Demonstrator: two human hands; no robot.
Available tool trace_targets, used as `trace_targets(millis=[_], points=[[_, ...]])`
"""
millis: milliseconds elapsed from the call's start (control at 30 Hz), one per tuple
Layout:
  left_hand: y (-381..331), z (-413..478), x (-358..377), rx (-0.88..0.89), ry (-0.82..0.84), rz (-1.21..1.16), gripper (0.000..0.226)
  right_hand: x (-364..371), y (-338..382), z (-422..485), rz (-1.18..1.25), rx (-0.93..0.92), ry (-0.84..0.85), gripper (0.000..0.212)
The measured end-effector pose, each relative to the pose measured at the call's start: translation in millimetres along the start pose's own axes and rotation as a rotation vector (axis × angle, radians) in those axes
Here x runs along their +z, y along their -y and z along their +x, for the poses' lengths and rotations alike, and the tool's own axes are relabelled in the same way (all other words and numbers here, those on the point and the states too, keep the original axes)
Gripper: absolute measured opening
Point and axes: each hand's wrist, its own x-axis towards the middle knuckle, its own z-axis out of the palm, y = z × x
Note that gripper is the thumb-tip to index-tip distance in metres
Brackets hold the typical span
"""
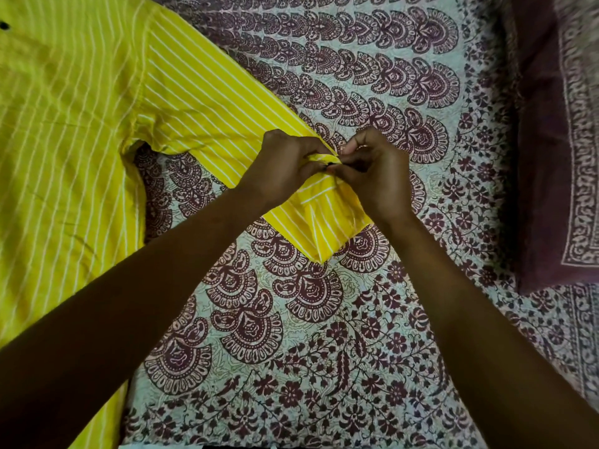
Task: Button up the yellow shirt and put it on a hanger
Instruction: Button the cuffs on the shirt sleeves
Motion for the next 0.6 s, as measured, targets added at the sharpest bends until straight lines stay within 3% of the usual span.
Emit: trace_targets(millis=[300, 600], points=[[-12.3, -1.5, 13.2, -0.117, -0.158, -0.171, 0.023, 1.3, -1.5, -4.3, 0.052, 0.029, -0.197, 0.046], [-15.7, -13.0, 22.9, -0.226, -0.258, -0.235, 0.018, 3.6, -4.1, -7.5, 0.009, 0.006, -0.195, 0.045]])
